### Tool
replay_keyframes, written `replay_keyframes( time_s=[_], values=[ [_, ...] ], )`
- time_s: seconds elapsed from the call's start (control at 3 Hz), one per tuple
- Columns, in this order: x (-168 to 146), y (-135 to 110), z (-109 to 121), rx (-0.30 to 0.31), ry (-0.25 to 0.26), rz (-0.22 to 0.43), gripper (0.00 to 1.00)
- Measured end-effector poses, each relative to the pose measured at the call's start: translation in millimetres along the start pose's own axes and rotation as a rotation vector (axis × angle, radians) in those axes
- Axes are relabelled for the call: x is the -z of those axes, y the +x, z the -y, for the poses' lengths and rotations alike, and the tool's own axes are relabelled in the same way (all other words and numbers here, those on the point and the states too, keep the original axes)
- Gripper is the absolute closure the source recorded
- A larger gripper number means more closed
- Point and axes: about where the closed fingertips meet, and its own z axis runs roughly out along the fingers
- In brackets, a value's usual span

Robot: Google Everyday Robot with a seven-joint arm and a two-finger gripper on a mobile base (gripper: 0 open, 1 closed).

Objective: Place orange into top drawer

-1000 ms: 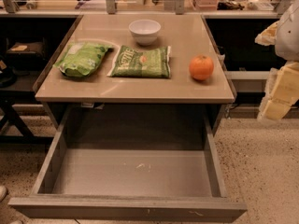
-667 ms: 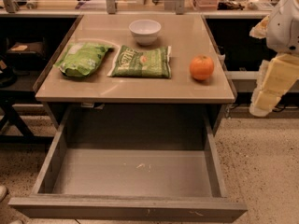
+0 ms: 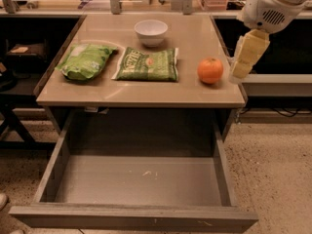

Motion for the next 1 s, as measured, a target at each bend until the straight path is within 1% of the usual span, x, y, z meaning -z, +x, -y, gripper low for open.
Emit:
replay_keyframes(
  time_s=[0.33, 0.67, 1.0],
  values=[
    [-32, -11, 32, -0.017, 0.004, -0.004, 0.0],
    [-36, -13, 34, -0.017, 0.002, -0.002, 0.0],
    [-48, -14, 37, -0.029, -0.016, 0.041, 0.0]
  ],
)
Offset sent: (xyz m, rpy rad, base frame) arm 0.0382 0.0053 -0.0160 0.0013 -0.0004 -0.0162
